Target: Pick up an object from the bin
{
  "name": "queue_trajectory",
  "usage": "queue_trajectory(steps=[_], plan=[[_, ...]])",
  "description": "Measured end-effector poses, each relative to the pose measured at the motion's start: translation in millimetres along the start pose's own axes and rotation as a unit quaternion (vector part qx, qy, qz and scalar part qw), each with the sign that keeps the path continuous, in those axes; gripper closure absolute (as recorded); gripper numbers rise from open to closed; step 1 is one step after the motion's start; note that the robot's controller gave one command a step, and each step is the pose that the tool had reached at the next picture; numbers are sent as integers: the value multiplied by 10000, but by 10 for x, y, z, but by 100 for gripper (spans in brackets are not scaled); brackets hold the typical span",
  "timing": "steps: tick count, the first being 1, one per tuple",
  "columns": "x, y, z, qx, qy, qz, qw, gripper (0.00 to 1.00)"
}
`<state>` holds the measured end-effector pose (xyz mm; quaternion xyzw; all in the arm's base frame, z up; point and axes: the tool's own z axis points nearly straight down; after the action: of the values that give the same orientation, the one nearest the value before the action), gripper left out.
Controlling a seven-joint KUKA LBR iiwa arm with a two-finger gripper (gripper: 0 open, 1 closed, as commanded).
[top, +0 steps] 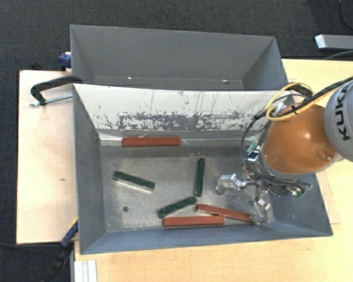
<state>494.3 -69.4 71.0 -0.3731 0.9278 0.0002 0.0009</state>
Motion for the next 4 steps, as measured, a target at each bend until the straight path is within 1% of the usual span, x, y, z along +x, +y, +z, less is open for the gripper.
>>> queue_trajectory(steps=[1, 2, 3, 4], plan=[[1, 0, 0, 0, 0, 0, 10000, 0], [-278, 234, -131, 10, -6, -245, 9997, 0], [-468, 419, -180, -2, -16, 114, 9999, 0], [-564, 554, -182, 10, -3, -160, 9999, 0]])
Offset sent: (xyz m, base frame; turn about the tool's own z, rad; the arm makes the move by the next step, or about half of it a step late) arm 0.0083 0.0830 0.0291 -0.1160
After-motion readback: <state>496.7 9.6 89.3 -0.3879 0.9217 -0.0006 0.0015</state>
